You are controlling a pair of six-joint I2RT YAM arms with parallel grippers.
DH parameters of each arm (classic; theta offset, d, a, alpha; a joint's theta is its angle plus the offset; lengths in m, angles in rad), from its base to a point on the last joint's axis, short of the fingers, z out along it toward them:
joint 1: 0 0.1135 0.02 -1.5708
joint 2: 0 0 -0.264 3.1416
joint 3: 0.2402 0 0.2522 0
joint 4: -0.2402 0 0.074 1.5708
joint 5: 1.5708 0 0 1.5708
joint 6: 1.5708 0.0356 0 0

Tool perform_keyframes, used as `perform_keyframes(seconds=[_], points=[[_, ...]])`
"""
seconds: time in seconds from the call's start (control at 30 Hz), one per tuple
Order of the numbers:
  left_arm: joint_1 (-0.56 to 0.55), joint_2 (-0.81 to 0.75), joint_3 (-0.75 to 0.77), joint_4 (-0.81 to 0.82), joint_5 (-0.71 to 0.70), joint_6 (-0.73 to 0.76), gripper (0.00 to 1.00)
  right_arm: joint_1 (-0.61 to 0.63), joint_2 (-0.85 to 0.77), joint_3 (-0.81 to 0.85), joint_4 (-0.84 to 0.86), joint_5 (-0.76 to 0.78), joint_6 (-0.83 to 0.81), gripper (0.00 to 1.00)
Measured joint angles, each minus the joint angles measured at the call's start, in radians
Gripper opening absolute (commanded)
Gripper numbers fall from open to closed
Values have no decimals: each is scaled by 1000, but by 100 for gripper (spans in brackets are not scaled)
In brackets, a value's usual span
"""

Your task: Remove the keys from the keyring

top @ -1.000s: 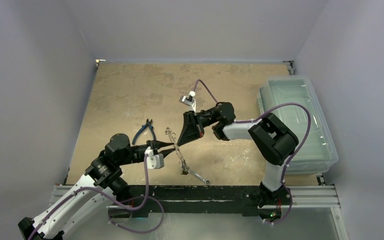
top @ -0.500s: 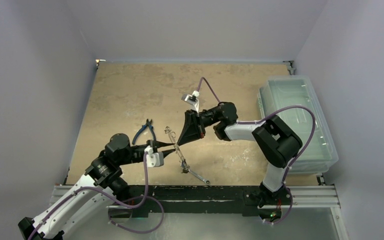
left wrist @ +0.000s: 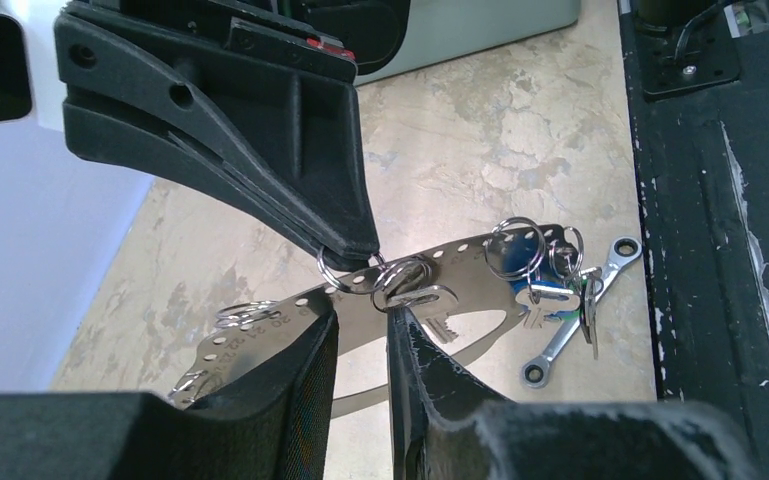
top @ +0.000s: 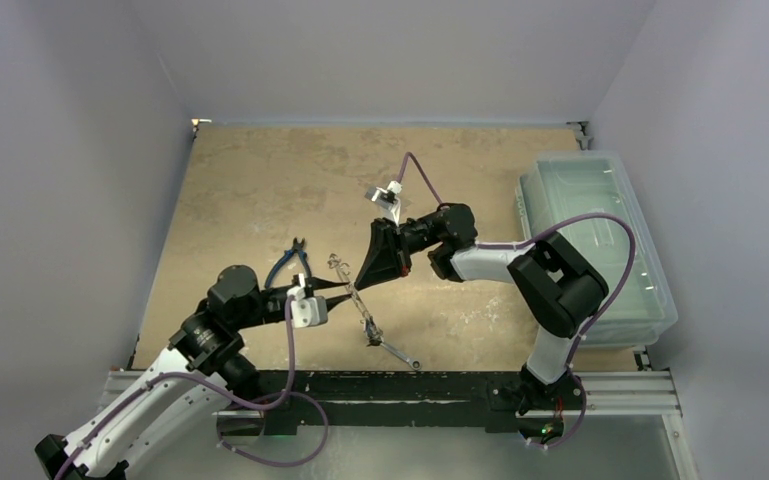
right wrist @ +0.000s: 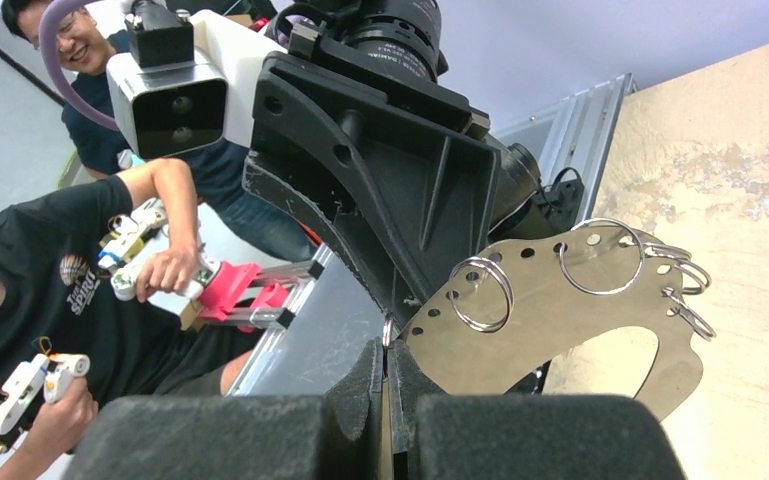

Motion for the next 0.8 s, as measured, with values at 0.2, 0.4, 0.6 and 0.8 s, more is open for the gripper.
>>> perform_keyframes(seconds=[0.2,0.4,0.6,0.8], points=[[0,2,17,0,-7,-4,25,0,0,0,-6,0,-9,0],[0,11,18,1,2,-14,25,0,0,0,-10,0,-15,0],[0,13,16,36,4,-80,25,0,0,0,-24,6,-29,0],[0,20,-2,107,0,-175,22,-3,-21,-9,-51,17,-59,0]])
